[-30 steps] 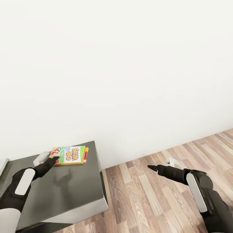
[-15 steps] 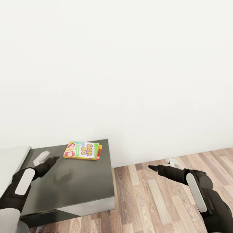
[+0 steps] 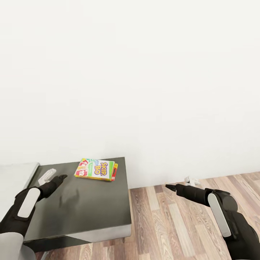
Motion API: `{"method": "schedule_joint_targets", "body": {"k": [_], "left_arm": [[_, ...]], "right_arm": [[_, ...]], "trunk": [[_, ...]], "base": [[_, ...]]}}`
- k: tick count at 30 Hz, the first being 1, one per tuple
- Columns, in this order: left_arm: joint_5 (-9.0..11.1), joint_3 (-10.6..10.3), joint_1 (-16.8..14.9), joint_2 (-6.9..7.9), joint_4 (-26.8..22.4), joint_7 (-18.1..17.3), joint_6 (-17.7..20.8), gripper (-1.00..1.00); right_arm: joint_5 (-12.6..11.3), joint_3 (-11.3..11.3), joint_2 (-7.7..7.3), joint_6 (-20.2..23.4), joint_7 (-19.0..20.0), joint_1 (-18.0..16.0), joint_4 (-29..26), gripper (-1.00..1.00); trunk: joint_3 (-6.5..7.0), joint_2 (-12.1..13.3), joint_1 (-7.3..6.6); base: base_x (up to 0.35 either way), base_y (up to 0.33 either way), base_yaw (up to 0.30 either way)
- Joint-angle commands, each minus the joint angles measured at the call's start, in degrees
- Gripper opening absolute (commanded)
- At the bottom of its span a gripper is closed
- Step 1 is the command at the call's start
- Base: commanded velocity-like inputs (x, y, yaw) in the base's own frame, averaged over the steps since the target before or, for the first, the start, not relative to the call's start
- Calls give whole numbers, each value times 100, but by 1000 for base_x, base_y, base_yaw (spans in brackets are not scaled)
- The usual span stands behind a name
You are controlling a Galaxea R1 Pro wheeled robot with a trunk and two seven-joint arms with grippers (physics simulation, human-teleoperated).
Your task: Put all the toys in the child's room - the three board games (two on the bed and one on the table), the two jigsaw puzzles on the table, and the tennis ball on the table - inside the toy box on the table in the child's room.
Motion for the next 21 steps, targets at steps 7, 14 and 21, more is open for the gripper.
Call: {"method": "schedule_joint_targets", "body": {"k": [7,14,21], "left_arm": [[60,-119,-4,-21,-4,52,25,100],[59,-201,-4,-57,23,63,18,100],[48,-229,-4,-68,137,70,7,100]], "right_arm": [[49,-9,1,24,61,-5,-3,100],[45,-9,1,24,66,-5,-5,100],[42,-9,-2,24,67,-5,-6,100]], "trunk": [[-10,-10,6],[-10,-10,6],[-10,-10,6]], "base": [[247,0,6],[85,0,2],[20,0,0]]}}
